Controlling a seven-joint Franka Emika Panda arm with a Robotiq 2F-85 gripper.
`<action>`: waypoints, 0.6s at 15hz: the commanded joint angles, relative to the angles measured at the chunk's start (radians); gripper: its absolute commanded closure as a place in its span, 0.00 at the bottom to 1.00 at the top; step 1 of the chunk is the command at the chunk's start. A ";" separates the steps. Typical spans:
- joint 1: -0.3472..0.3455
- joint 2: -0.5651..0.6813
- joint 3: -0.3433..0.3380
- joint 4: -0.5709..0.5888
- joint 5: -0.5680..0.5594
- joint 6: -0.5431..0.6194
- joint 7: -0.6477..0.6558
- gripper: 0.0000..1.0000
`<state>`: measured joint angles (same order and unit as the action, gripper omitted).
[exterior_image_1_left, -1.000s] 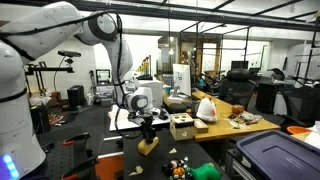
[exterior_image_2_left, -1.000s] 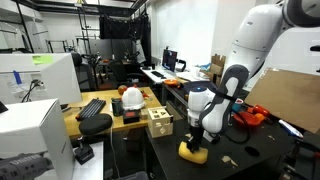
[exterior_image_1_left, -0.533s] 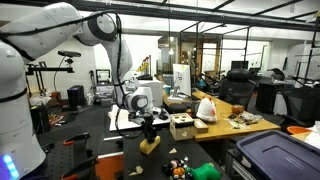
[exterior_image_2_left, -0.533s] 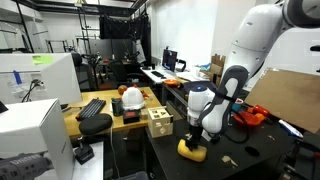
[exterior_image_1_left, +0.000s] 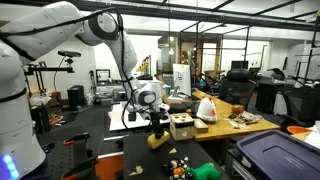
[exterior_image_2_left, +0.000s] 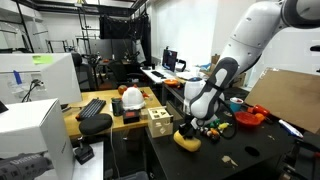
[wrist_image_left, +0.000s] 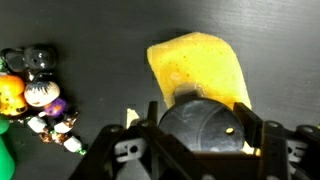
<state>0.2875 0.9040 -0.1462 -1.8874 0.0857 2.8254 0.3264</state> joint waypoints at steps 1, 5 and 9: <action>-0.044 0.002 0.004 0.093 0.043 -0.099 0.081 0.50; -0.091 0.020 0.000 0.172 0.087 -0.149 0.171 0.50; -0.158 0.060 0.027 0.272 0.144 -0.250 0.226 0.50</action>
<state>0.1741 0.9249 -0.1446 -1.7095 0.1856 2.6660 0.5053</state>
